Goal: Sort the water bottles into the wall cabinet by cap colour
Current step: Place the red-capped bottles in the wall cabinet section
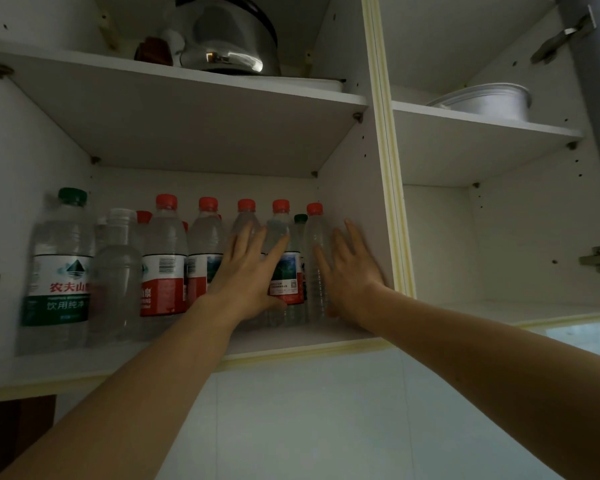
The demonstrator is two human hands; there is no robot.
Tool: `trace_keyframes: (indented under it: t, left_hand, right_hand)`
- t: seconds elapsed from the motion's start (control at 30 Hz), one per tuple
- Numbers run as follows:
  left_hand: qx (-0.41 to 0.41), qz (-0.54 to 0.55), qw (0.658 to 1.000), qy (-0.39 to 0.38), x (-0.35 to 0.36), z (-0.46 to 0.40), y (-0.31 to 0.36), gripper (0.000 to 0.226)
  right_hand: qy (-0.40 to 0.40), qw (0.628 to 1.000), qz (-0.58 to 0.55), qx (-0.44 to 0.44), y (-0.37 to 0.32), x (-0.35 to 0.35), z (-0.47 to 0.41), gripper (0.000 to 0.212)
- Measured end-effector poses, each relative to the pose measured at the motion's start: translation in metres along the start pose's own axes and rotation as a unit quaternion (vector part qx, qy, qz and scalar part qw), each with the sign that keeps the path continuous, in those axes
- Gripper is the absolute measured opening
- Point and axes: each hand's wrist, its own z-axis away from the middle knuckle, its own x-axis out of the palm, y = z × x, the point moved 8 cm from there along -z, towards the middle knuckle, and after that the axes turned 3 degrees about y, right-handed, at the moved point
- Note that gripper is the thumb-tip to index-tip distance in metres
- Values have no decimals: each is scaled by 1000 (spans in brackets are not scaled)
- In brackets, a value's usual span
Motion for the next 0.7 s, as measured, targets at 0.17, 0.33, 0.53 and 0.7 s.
trace_keyframes:
  t: [0.17,0.33,0.53,0.7]
  left_hand:
    - [5,5,1000,11,-1,0,-1,126]
    - [0,-2,1000,6,0,0,0,125]
    - [-4,-7,1000,1,-1,-2,2,126]
    - [-2,10,1000,6,-5,-3,2,120]
  right_hand:
    - [-6,1000,5,8,-3,2,-5,116]
    - [-18,1000,3,12,-5,1,-3,115]
    - [-15,1000,-21,12,-3,-9,3,112]
    - [77,987,-135,32,9,-42,27,94]
